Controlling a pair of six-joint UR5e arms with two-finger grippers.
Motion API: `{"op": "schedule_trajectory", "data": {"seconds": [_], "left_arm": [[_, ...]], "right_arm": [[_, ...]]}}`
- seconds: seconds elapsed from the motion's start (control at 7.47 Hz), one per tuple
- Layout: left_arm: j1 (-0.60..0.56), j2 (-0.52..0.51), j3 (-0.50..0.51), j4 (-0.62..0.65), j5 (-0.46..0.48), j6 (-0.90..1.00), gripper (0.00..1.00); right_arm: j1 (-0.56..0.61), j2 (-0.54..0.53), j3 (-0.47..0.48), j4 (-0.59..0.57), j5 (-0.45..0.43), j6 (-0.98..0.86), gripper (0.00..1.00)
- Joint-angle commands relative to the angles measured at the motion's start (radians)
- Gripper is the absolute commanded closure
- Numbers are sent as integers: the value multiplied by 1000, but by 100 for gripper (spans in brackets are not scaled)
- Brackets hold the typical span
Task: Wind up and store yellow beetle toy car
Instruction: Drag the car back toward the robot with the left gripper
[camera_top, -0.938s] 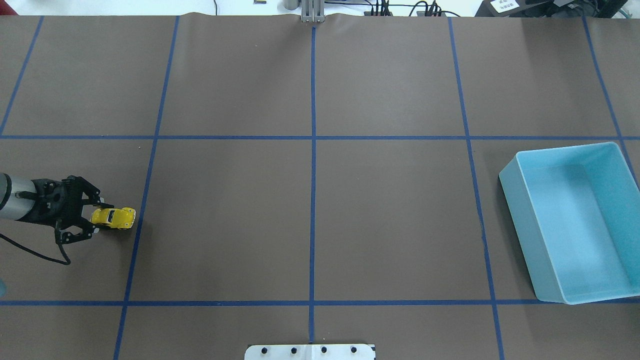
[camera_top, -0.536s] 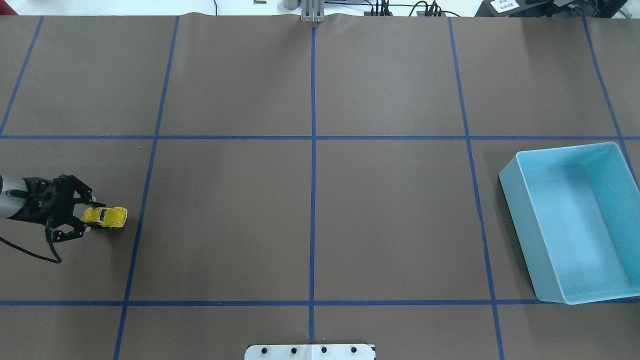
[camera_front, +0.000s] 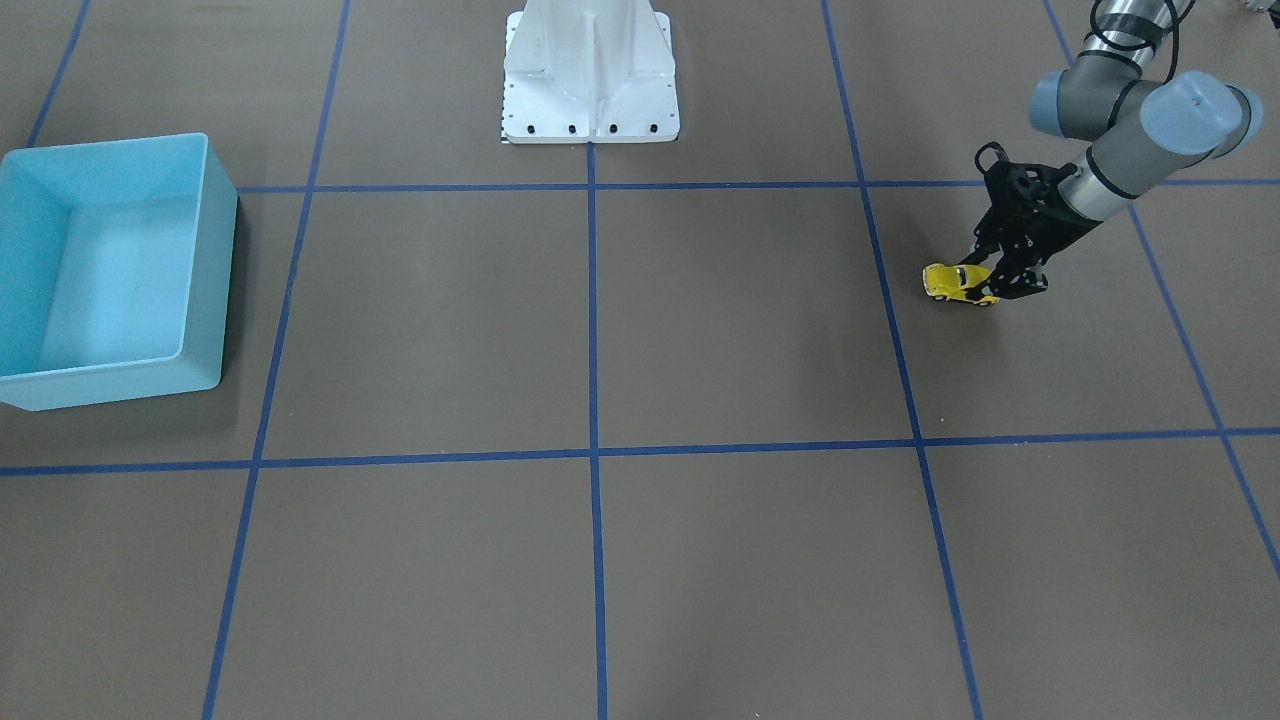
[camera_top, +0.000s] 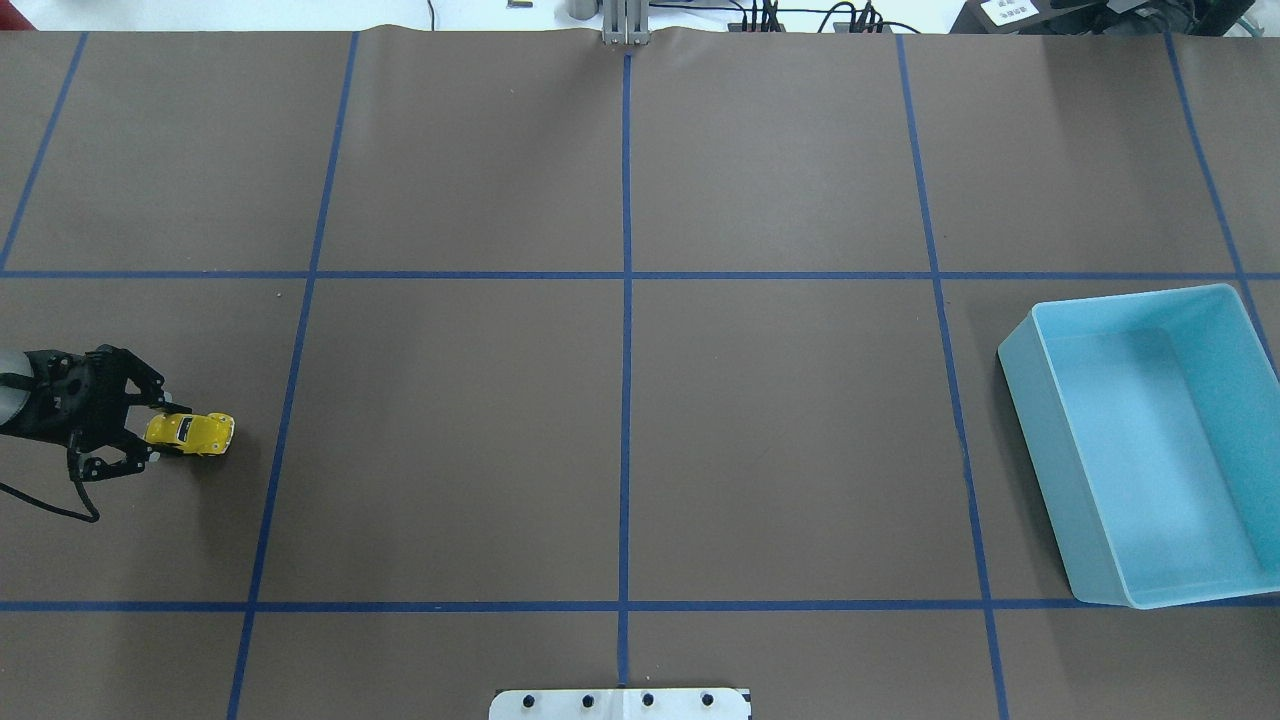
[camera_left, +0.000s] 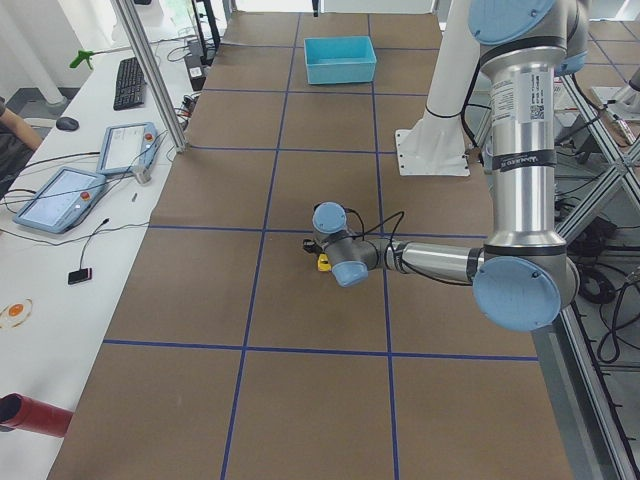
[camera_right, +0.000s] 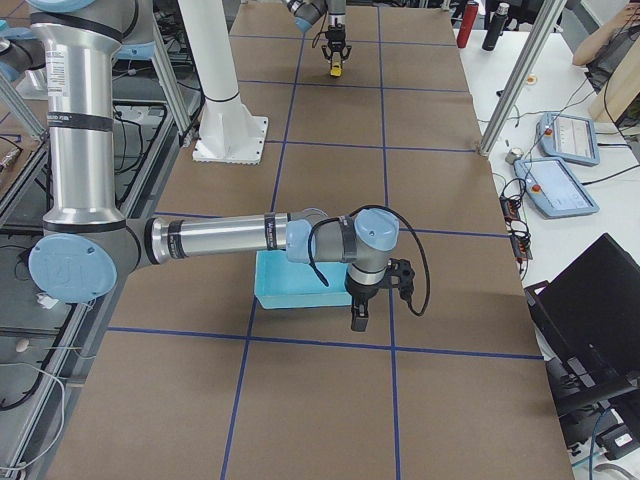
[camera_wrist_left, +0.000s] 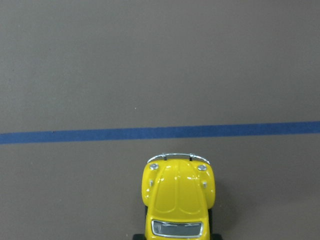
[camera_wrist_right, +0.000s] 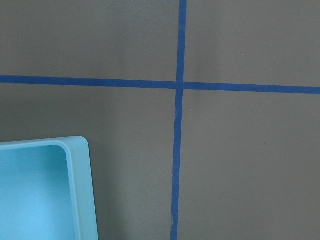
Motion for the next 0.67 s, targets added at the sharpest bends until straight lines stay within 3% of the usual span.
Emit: {"op": "schedule_trajectory", "data": {"seconds": [0.0,0.54], "left_arm": [[-8,2,12,0,-7,6,90],[-43,3,40,-2,-50,46,90]], "right_arm": [[0,0,0,0,0,0,0],[0,2,0,0,0,0,0]]}}
